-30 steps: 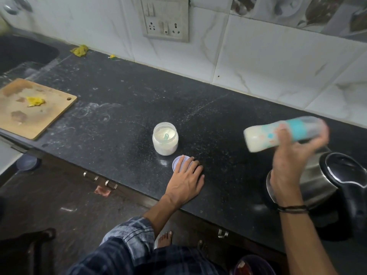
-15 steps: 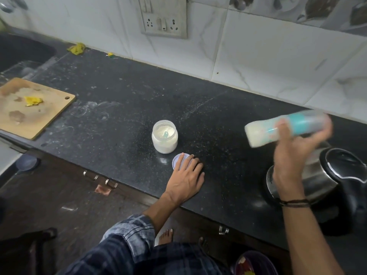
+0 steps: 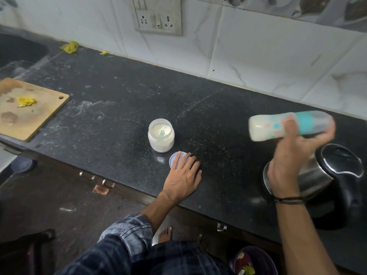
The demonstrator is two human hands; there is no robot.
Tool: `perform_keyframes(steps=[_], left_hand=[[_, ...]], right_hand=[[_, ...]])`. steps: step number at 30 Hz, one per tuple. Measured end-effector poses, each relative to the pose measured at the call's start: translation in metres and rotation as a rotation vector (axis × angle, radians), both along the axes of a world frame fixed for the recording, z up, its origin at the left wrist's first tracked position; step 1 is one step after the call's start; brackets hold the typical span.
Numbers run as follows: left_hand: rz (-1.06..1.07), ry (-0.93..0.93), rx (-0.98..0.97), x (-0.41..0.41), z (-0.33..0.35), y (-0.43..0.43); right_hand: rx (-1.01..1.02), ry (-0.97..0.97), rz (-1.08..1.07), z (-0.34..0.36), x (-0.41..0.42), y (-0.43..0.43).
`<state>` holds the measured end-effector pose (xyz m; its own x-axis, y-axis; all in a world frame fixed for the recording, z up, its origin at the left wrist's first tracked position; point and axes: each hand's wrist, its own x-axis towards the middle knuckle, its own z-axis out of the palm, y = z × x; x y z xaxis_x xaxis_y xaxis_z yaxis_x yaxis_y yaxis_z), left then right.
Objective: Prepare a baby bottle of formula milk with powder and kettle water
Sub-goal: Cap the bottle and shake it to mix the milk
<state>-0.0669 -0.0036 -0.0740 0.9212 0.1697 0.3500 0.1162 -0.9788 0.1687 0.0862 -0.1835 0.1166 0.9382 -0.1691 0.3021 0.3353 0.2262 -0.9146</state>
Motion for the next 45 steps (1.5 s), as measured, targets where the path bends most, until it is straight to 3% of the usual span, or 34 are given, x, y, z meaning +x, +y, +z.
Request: perform_keyframes(steps=[3, 7, 11, 14, 19, 22, 26, 30, 33, 34, 37, 38, 41, 45], left_hand=[[-0.018, -0.013, 0.002, 0.000, -0.003, 0.001], [-0.001, 0.011, -0.010, 0.003, -0.005, 0.001], [-0.018, -0.003, -0.008, 0.002, -0.006, 0.001], [-0.005, -0.003, -0.004, 0.003, -0.006, 0.000], [-0.021, -0.019, 0.002, 0.001, -0.008, 0.001], [-0.007, -0.017, 0.006, 0.003, -0.008, 0.001], [-0.019, -0.038, 0.010, 0.002, -0.009, 0.002], [-0.002, -0.034, 0.011, 0.003, -0.008, 0.001], [-0.016, -0.030, 0.012, 0.002, -0.007, 0.002], [-0.020, -0.032, 0.013, 0.002, -0.007, 0.001], [-0.005, -0.035, 0.015, 0.003, -0.005, 0.000], [-0.004, -0.032, 0.016, 0.002, -0.005, 0.001], [-0.017, -0.021, 0.016, 0.001, -0.004, 0.001], [-0.006, -0.001, 0.014, 0.002, -0.002, 0.001]], right_hand=[[-0.228, 0.015, 0.184, -0.010, -0.009, -0.001], [-0.014, -0.044, -0.019, -0.009, 0.002, -0.003], [-0.225, -0.025, 0.174, -0.015, -0.007, -0.004], [0.004, -0.090, -0.016, -0.009, 0.002, -0.007], [-0.199, -0.006, 0.166, -0.013, -0.007, -0.006], [0.028, -0.017, -0.027, -0.007, 0.000, -0.006], [-0.137, 0.025, 0.134, -0.012, -0.006, -0.004], [0.049, -0.029, -0.013, -0.004, 0.001, -0.006], [-0.198, -0.010, 0.201, -0.008, -0.006, -0.006], [-0.198, -0.015, 0.203, -0.011, -0.007, -0.009], [0.034, -0.019, 0.037, -0.008, -0.003, -0.006], [0.028, -0.007, 0.051, -0.005, -0.003, -0.002], [-0.189, 0.013, 0.199, -0.012, -0.006, -0.003], [0.047, 0.020, 0.009, -0.007, 0.002, -0.003]])
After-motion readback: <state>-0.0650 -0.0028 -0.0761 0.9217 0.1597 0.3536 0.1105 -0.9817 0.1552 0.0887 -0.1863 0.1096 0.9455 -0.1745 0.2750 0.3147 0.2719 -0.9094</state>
